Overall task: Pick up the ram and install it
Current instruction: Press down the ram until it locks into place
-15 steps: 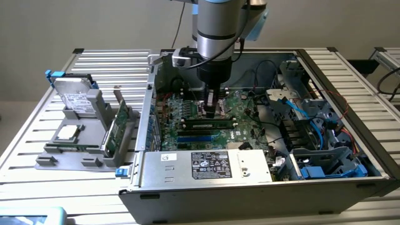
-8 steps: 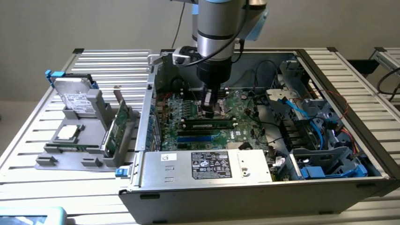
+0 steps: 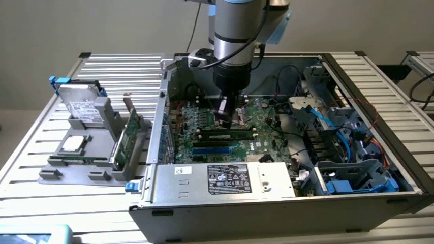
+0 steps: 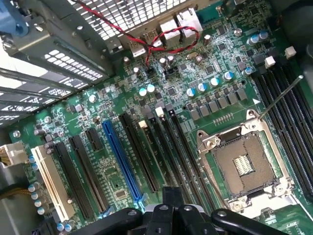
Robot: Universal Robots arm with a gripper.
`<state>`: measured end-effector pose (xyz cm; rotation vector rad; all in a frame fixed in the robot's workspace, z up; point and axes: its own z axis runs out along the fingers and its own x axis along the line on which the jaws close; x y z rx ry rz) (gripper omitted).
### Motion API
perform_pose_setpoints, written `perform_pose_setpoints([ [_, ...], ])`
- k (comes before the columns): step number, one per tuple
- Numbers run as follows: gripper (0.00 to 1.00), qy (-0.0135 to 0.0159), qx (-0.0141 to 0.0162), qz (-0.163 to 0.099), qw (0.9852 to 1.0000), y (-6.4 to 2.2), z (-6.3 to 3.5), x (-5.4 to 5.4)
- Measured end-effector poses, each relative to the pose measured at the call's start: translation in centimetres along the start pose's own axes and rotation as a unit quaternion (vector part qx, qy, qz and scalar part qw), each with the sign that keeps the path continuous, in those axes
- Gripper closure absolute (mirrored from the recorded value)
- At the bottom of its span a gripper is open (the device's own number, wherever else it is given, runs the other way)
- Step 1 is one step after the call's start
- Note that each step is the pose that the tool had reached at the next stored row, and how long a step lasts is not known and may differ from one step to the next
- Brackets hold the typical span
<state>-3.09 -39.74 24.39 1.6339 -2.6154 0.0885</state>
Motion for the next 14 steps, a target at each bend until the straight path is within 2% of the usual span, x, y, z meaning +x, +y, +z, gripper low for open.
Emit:
perform_pose_setpoints([
  [3,0.89,0.0004,-0.0017,0.021,0.9998,0.00,0.00,0.00],
  [7,0.89,0.0009,-0.0039,0.050,0.9987,0.00,0.01,-0.01],
  [10,0.89,0.0013,-0.0056,0.072,0.9974,0.00,0.00,0.00],
  [14,0.89,0.0019,-0.0078,0.100,0.9949,0.00,0.00,0.00],
])
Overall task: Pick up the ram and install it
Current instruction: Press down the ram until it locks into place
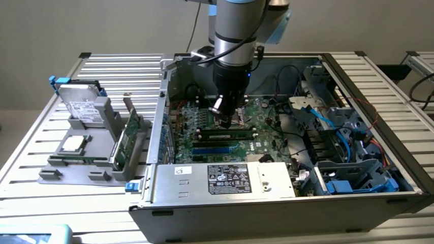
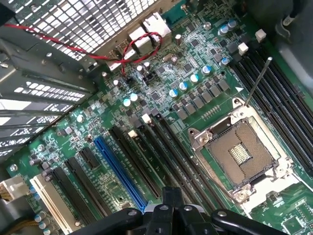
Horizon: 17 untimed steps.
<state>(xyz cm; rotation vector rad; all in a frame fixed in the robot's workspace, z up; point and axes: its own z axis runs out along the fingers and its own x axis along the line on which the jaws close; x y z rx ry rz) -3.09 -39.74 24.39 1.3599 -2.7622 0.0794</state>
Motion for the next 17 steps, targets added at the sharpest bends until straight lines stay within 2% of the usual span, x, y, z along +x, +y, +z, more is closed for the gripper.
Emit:
perform_pose_setpoints([
  [7,0.89,-0.0003,-0.0021,0.045,0.9990,0.00,0.00,0.00],
  [13,0.89,-0.0031,-0.0006,0.078,0.9970,0.00,0.00,0.00],
  [17,0.89,-0.0049,0.0004,0.100,0.9950,0.00,0.00,0.00],
])
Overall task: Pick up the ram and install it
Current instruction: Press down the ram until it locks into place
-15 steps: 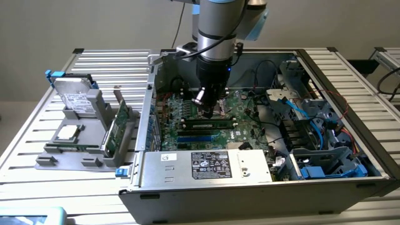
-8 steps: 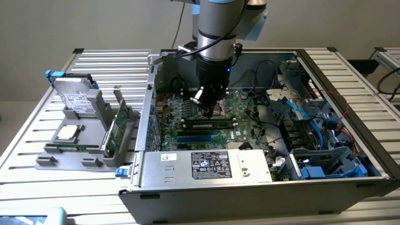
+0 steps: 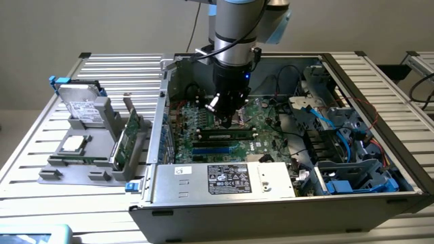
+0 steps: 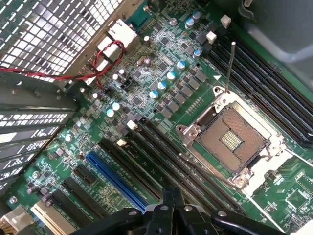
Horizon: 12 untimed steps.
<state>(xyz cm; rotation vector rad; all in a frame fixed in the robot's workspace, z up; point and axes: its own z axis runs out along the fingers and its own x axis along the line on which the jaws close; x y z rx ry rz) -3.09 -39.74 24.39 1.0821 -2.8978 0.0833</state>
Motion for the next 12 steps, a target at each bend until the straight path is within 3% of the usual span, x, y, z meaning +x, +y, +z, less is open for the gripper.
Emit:
perform_pose_setpoints([
  [6,0.89,-0.0013,-0.0002,0.037,0.9993,0.00,0.00,0.00],
  [12,0.89,-0.0028,0.0000,0.073,0.9973,0.00,0.00,0.00],
])
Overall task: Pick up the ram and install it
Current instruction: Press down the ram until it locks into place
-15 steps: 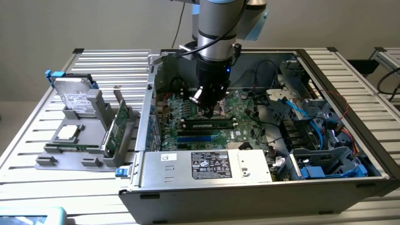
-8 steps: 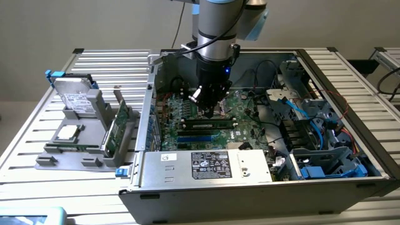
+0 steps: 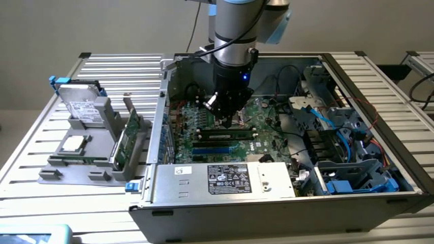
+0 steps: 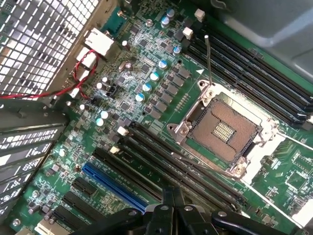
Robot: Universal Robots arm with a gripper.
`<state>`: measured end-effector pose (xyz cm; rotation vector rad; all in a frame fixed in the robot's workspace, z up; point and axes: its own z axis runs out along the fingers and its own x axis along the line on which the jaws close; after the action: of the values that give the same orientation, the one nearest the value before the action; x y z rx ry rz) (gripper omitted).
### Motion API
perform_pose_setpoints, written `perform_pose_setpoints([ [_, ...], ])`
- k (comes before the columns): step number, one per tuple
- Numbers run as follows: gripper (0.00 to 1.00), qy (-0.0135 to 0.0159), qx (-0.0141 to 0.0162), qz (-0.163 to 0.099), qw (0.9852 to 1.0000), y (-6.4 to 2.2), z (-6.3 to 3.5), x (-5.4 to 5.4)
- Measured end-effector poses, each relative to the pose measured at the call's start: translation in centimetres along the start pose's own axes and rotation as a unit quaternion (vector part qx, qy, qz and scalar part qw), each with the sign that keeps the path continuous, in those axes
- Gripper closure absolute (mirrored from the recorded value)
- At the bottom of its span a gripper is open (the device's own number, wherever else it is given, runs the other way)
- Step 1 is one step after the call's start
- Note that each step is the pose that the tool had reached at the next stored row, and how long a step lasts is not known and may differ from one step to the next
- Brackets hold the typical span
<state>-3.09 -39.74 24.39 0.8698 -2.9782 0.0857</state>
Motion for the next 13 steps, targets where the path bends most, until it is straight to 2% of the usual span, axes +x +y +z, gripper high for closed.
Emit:
perform_pose_setpoints([
  [6,0.89,-0.0010,-0.0003,0.037,0.9993,0.00,0.00,0.00],
  [13,0.89,-0.0056,0.0014,0.076,0.9971,0.00,0.01,0.00],
])
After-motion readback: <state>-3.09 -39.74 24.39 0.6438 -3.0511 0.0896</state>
